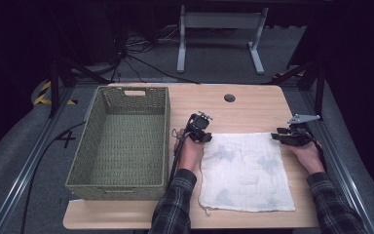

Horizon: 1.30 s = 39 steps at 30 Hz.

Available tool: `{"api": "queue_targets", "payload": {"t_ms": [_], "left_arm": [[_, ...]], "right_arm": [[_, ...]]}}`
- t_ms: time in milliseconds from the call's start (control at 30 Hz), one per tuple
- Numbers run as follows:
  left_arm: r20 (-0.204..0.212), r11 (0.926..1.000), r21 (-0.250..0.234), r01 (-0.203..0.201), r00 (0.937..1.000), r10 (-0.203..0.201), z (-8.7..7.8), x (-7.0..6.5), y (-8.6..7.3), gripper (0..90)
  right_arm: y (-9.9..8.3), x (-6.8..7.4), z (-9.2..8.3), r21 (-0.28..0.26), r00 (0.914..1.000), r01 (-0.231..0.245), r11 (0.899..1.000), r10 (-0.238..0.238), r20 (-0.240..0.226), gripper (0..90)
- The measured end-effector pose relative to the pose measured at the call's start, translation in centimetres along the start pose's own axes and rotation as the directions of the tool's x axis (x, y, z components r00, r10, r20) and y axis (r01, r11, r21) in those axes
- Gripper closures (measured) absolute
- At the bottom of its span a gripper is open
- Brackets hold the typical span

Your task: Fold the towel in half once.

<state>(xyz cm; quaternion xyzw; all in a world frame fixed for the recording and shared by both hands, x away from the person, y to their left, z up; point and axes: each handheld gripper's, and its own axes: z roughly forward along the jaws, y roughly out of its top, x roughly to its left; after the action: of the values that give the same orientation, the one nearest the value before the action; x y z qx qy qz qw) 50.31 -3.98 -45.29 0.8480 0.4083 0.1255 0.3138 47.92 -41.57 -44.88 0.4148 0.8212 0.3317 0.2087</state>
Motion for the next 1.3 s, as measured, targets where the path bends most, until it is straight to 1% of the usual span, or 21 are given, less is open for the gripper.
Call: {"api": "queue_targets", "payload": {"t_ms": [33, 100, 133, 200, 267, 333, 400, 433, 533, 600, 633, 667, 733, 800, 900, 1067, 1100, 1233, 1300], "left_arm": [[-0.005, 1.0, -0.006, 0.007, 1.0, -0.007, 0.1, 0.0, -0.1, 56.8], [-0.008, 0.9999, -0.01, 0.008, 0.9999, -0.008, 0.2, 0.0, 0.0, 56.3], [-0.009, 0.9999, -0.009, 0.009, 0.9999, -0.009, 0.2, 0.0, 0.0, 56.4], [-0.011, 0.9999, -0.01, 0.006, 0.9999, -0.007, 0.2, 0.1, -0.1, 57.2], [-0.013, 0.9998, -0.015, 0.009, 0.9999, -0.009, 0.2, 0.2, -0.1, 59.6], [-0.009, 0.9999, -0.014, 0.008, 0.9999, -0.008, 0.1, 0.2, -0.1, 67.0], [0.005, 0.9998, -0.018, 0.01, 0.9999, -0.01, 0.2, 0.1, -0.1, 74.8], [0.012, 0.9998, -0.021, 0.007, 0.9999, -0.007, 0.2, 0.2, -0.1, 79.9], [0.018, 0.9997, -0.018, 0.014, 0.9998, -0.014, 0.2, 0.1, -0.1, 84.8], [0.017, 0.9997, -0.016, 0.016, 0.9997, -0.016, 0.2, 0.1, -0.1, 85.5], [0.028, 0.9996, -0.015, 0.026, 0.9993, -0.025, 0.1, 0.1, -0.1, 85.5], [0.036, 0.9991, -0.026, 0.035, 0.9988, -0.034, -0.1, 0.1, -0.2, 85.7], [0.037, 0.9981, -0.041, 0.045, 0.9984, -0.044, -0.5, 0.0, -0.2, 85.9], [0.034, 0.9979, -0.052, 0.038, 0.9988, -0.036, -1.0, -0.1, -0.2, 85.9], [0.03, 0.9969, -0.072, 0.032, 0.9991, -0.029, -1.9, -0.4, -0.4, 85.9], [0.027, 0.9951, -0.096, 0.024, 0.9994, -0.021, -3.1, -1.2, -1.4, 85.9], [0.029, 0.9951, -0.097, 0.019, 0.9994, -0.016, -3.3, -1.3, -1.6, 85.9], [0.036, 0.9931, -0.116, 0.016, 0.9993, -0.012, -4.2, -2.0, -2.8, 85.9], [0.03, 0.993, -0.118, 0.01, 0.9995, -0.007, -4.3, -2.2, -3.0, 85.9]], "right_arm": [[0.0, -0.1, 0.1, 0.002, 1.0, -0.005, 1.0, 0.005, 0.001, 56.4], [0.0, -0.2, 0.2, 0.003, 0.9999, -0.007, 1.0, 0.007, 0.008, 56.0], [-0.1, -0.3, 0.3, 0.005, 0.9999, -0.013, 1.0, 0.013, 0.0, 56.4], [-0.1, -0.4, 0.5, 0.012, 0.9999, -0.016, 1.0, 0.016, -0.005, 59.8], [-0.2, -0.5, 0.5, 0.008, 0.9992, -0.03, 1.0, 0.031, -0.026, 63.2], [-0.2, -0.6, 0.5, 0.007, 0.998, -0.044, 0.999, 0.044, -0.044, 68.0], [-0.3, -0.6, 0.5, 0.006, 0.9976, -0.044, 0.999, 0.044, -0.053, 72.5], [-0.3, -0.5, 0.5, 0.005, 0.9969, -0.048, 0.999, 0.048, -0.062, 77.5], [-0.3, -0.4, 0.5, 0.006, 0.9956, -0.046, 0.999, 0.046, -0.082, 85.0], [-0.3, -0.4, 0.5, 0.005, 0.9958, -0.04, 0.999, 0.041, -0.081, 85.5], [-0.2, -0.3, 0.5, 0.008, 0.9961, -0.041, 0.999, 0.041, -0.079, 85.7], [-0.2, -0.1, 0.4, 0.011, 0.9974, -0.027, 1.0, 0.027, -0.066, 85.9], [-0.2, 0.0, 0.1, 0.006, 0.9977, -0.018, 1.0, 0.018, -0.066, 86.0], [-0.1, 0.0, -0.3, -0.008, 0.9979, -0.015, 1.0, 0.014, -0.063, 86.0], [-0.1, 0.1, -1.1, -0.031, 0.9973, -0.021, 0.999, 0.019, -0.07, 86.0], [-0.4, 0.7, -2.5, -0.058, 0.9963, -0.018, 0.998, 0.013, -0.085, 86.1], [-0.5, 0.8, -2.7, -0.062, 0.9954, -0.021, 0.998, 0.015, -0.094, 86.1], [-1.1, 1.3, -3.6, -0.059, 0.9934, -0.022, 0.998, 0.015, -0.114, 86.2], [-1.3, 1.4, -3.7, -0.055, 0.9931, -0.021, 0.998, 0.014, -0.116, 86.2]]}}
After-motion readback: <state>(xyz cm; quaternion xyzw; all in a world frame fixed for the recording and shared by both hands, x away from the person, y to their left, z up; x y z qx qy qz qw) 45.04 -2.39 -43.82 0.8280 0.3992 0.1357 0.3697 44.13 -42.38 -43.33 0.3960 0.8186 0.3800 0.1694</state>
